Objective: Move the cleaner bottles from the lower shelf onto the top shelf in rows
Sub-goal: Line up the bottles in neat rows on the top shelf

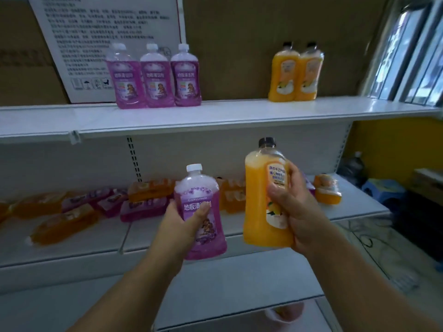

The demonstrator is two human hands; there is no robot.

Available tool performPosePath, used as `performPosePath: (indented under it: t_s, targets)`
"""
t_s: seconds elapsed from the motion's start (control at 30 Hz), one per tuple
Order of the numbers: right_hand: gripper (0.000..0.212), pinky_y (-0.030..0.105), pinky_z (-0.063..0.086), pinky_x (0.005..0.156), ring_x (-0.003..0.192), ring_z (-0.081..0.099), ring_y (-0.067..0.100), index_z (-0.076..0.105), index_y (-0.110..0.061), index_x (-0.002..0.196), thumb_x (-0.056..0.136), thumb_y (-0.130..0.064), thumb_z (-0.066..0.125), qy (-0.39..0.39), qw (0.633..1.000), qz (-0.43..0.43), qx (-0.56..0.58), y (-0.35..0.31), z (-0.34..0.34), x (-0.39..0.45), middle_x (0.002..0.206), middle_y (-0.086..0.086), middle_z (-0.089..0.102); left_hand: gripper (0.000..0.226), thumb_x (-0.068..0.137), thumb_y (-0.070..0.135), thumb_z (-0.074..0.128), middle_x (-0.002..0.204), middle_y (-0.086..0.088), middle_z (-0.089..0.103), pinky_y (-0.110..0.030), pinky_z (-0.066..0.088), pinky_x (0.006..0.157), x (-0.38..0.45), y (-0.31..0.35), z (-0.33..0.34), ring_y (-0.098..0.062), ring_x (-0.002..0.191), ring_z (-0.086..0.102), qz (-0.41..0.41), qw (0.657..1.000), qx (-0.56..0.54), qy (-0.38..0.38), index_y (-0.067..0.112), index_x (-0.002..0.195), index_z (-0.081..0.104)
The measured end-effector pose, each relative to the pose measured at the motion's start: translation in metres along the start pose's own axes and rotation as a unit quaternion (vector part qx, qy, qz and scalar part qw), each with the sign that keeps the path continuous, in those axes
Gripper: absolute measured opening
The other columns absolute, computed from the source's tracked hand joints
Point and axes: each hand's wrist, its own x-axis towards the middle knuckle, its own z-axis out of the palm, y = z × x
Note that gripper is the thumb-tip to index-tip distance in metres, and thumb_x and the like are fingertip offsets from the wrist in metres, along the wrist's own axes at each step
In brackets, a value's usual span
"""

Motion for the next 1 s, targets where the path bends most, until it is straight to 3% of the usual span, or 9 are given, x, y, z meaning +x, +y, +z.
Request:
performPosePath:
  t_s: [0.1, 0.23, 0.47, 0.63, 0.8, 0.9, 1.0]
  targets:
    - [0.091, 0.043, 0.058, 0.075, 0.105, 0.069, 0.029, 0.037, -0.050, 0.139, 0.064, -0.039, 0.087, 0.013, 0.997, -0.074, -0.037, -0.045, -0.002, -0.001, 0.117, 0.000, 0.068, 0.066, 0.051, 0.069, 0.080, 0.100, -0.001, 0.075, -0.050, 0.060, 0.077, 0.007, 0.034, 0.030, -0.021, 0.087, 0.075, 0.057, 0.998, 0.011, -0.030, 0.038, 0.106, 0.060]
    - [0.092, 0.042, 0.058, 0.075, 0.105, 0.069, 0.026, 0.034, -0.056, 0.139, 0.066, -0.032, 0.086, 0.024, 0.986, -0.160, -0.048, -0.095, -0.011, 0.013, 0.117, -0.002, 0.068, 0.068, 0.047, 0.062, 0.088, 0.099, -0.003, 0.077, -0.058, 0.058, 0.079, 0.015, 0.078, 0.067, -0.027, 0.091, 0.074, 0.095, 0.993, -0.051, -0.056, 0.036, 0.104, 0.065]
    - [0.084, 0.030, 0.059, 0.068, 0.101, 0.069, 0.015, 0.033, -0.057, 0.137, 0.073, -0.031, 0.081, -0.011, 0.961, -0.247, -0.123, -0.166, -0.042, 0.064, 0.105, -0.015, 0.068, 0.066, 0.043, 0.068, 0.080, 0.095, 0.007, 0.075, -0.045, 0.062, 0.070, 0.036, 0.149, 0.123, -0.019, 0.089, 0.074, 0.168, 0.986, -0.002, -0.012, 0.041, 0.101, 0.063]
    - [0.087, 0.039, 0.060, 0.075, 0.105, 0.068, 0.017, 0.028, -0.059, 0.138, 0.072, -0.041, 0.082, -0.014, 0.951, -0.265, -0.157, -0.184, -0.057, 0.109, 0.119, -0.010, 0.061, 0.063, 0.056, 0.055, 0.081, 0.095, 0.006, 0.076, -0.038, 0.062, 0.074, 0.072, 0.186, 0.142, -0.016, 0.090, 0.073, 0.202, 0.977, 0.069, 0.026, 0.027, 0.110, 0.065]
    - [0.103, 0.054, 0.055, 0.089, 0.114, 0.061, 0.020, 0.020, -0.063, 0.140, 0.058, -0.066, 0.082, 0.005, 0.936, -0.287, -0.205, -0.185, -0.053, 0.154, 0.132, -0.010, 0.051, 0.050, 0.059, 0.049, 0.085, 0.084, 0.009, 0.077, -0.031, 0.061, 0.070, 0.127, 0.209, 0.141, -0.011, 0.084, 0.073, 0.214, 0.961, 0.168, 0.037, 0.027, 0.101, 0.070]
    - [0.110, 0.056, 0.054, 0.091, 0.112, 0.062, 0.020, 0.021, -0.065, 0.137, 0.047, -0.072, 0.083, 0.000, 0.932, -0.283, -0.228, -0.180, -0.048, 0.184, 0.127, -0.010, 0.055, 0.048, 0.058, 0.046, 0.088, 0.084, 0.008, 0.076, -0.039, 0.061, 0.076, 0.167, 0.216, 0.136, -0.014, 0.086, 0.073, 0.208, 0.955, 0.210, 0.036, 0.029, 0.098, 0.070]
    - [0.104, 0.053, 0.056, 0.086, 0.105, 0.065, 0.017, 0.025, -0.068, 0.132, 0.047, -0.063, 0.086, 0.020, 0.928, -0.284, -0.240, -0.171, -0.045, 0.213, 0.116, -0.015, 0.059, 0.051, 0.061, 0.040, 0.091, 0.092, 0.006, 0.075, -0.046, 0.060, 0.082, 0.203, 0.219, 0.131, -0.018, 0.091, 0.071, 0.204, 0.946, 0.249, 0.046, 0.027, 0.104, 0.067]
